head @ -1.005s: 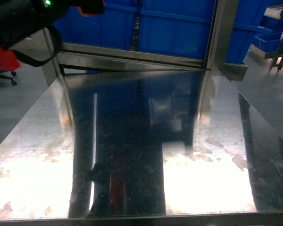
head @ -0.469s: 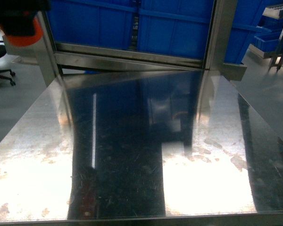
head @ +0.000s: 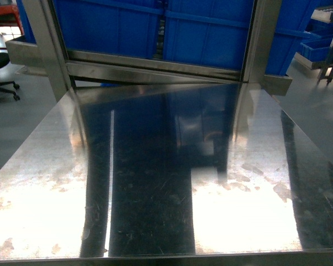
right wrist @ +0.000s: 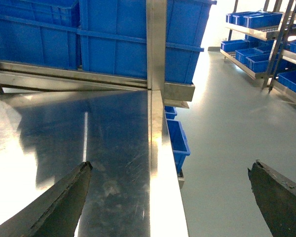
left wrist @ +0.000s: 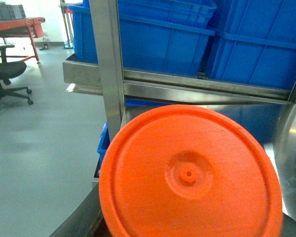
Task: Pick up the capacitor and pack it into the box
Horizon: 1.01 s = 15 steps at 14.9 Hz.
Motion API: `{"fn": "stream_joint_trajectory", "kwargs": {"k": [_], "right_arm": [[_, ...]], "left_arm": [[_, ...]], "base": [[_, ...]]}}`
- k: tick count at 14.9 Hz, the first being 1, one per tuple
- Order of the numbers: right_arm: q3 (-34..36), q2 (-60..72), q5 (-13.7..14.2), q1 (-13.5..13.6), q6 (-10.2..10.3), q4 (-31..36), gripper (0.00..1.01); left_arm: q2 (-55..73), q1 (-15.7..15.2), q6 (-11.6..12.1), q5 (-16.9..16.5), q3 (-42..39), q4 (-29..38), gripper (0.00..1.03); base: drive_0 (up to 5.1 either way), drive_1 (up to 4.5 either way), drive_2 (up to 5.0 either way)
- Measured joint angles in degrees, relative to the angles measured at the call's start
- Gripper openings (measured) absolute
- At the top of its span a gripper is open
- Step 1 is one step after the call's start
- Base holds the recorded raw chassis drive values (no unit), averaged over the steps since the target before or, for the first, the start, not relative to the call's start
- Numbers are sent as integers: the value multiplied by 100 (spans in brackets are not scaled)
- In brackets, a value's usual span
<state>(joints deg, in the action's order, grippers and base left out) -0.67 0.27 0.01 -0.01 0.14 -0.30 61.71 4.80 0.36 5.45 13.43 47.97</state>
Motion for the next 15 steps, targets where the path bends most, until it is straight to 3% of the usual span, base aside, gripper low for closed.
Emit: {"fn": "stream_joint_trajectory", "kwargs": {"k": [2, 3, 4, 9, 10, 15], "right_arm": [[0, 0, 2, 0, 0, 0, 98], [0, 0, 0, 0, 0, 0, 98], [0, 0, 2, 0, 0, 0, 98], [0, 0, 0, 0, 0, 2, 98], [0, 0, 0, 0, 0, 0, 98], [0, 0, 0, 0, 0, 0, 98]], "left_arm": [[-424, -66, 0, -140, -339, -151, 44], [-640, -308, 2, -487, -470, -256, 44], [-907, -492, -4, -487, -605, -372, 44], [-1985, -474, -9, -542, -1008, -1010, 44], [-1998, -474, -9, -540, -1193, -706, 44], [-3257, -479, -11, -540, -1266, -1939, 44]], "base": [[0, 0, 0], [0, 0, 0], [0, 0, 0], [0, 0, 0], [0, 0, 0], [0, 0, 0]]}}
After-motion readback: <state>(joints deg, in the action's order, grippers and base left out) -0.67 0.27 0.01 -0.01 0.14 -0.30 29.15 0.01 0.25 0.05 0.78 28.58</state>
